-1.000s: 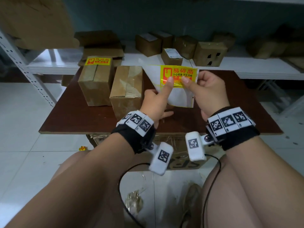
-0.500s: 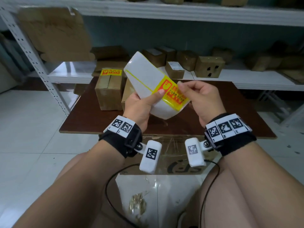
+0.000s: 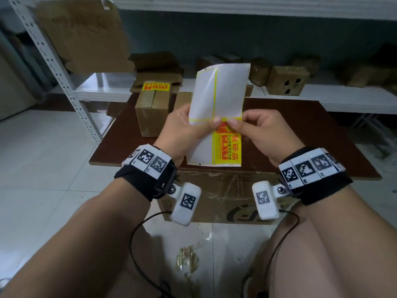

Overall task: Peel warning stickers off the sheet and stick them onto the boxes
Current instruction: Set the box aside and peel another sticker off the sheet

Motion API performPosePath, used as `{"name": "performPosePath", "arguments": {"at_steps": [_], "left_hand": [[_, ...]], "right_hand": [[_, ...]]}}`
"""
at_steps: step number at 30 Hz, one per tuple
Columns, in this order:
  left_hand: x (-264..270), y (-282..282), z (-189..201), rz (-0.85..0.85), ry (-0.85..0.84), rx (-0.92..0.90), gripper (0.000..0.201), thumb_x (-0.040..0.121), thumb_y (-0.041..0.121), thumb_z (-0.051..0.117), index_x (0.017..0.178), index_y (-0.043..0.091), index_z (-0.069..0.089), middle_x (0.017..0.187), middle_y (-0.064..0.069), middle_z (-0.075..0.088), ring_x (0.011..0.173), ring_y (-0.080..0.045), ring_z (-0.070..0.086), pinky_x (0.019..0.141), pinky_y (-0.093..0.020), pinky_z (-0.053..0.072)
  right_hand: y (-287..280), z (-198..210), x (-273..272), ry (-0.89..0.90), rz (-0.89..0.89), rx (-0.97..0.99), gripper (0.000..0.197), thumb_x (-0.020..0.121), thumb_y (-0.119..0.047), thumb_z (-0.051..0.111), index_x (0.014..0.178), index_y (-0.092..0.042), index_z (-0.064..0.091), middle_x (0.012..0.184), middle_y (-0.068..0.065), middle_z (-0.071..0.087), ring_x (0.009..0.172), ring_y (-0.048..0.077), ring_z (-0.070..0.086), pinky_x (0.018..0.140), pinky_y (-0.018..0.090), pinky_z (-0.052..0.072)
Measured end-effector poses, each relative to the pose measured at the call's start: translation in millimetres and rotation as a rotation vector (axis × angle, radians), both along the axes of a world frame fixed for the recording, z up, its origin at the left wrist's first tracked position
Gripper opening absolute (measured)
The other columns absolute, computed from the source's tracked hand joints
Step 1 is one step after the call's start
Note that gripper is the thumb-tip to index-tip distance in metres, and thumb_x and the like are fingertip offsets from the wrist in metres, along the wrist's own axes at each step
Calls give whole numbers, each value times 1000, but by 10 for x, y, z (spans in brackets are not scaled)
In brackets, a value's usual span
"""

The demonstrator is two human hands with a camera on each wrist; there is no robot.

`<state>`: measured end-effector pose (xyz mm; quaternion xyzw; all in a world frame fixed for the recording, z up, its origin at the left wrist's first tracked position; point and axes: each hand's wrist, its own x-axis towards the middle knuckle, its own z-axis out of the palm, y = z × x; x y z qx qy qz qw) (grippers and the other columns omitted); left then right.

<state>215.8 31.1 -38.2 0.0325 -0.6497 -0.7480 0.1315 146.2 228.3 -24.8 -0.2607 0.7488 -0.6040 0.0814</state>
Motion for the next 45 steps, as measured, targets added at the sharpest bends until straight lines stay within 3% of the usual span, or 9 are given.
{"name": "performPosePath", "arguments": {"at_steps": [4,7,11,17,28,32,36,40,45], "left_hand": [[-36,-10,-2,55,48,9,54,85,-1,85,135,-1,63,122,-19,78,107,-29,77,93,-45,64],[-64,-34,-43,54,53,-218,63,73,14,94,130,15,66,120,-8,79,107,-20,78,96,-44,63],[-48,0,-63,220,121,-462,95,73,34,97,152,18,47,129,0,72,117,-12,71,106,-38,57],[-13,148,22,476,548,-1038,30,87,41,85,107,19,79,108,4,75,106,-24,68,93,-51,52],[-175,450,-331,132,504,-893,34,103,15,66,133,1,71,137,-11,70,129,-24,66,110,-43,53],[-222,493,-384,141,478,-825,32,104,5,62,134,2,71,132,-10,74,125,-22,70,107,-41,56],[-221,543,-321,182,430,-771,37,107,8,56,142,9,68,130,-9,76,121,-18,72,105,-34,58],[-172,574,-204,134,382,-647,34,107,7,56,139,9,69,127,-2,75,121,-7,68,106,-20,53],[-168,570,-218,91,314,-524,29,103,13,62,130,10,72,117,2,76,114,-9,71,103,-33,58]], "right_hand": [[9,61,-30,-89,7,37,15,96,-11,77,93,4,79,81,21,74,73,17,63,64,20,48],[24,56,-16,-207,69,175,23,94,-6,76,72,-16,76,62,1,66,55,11,55,53,23,41],[64,38,-21,-291,12,148,8,93,-14,79,89,-8,76,67,0,72,49,8,54,45,18,36],[46,63,-34,-394,-166,-181,14,91,-14,82,100,-6,74,72,3,78,60,7,73,54,19,57],[183,62,127,-533,-124,-333,18,99,-19,74,112,-7,73,89,6,78,74,15,77,72,25,65],[143,27,158,-536,-164,-343,18,100,-22,74,106,-5,72,87,8,78,78,16,77,70,25,64],[143,110,163,-504,-159,-383,26,103,-17,71,119,3,69,99,16,79,93,24,79,83,32,66],[157,81,257,-496,-201,-504,11,103,-7,66,110,-1,71,96,15,80,93,26,80,93,39,65],[115,-24,250,-478,-195,-509,24,99,-8,72,118,7,70,104,22,80,95,28,79,97,42,62]]}}
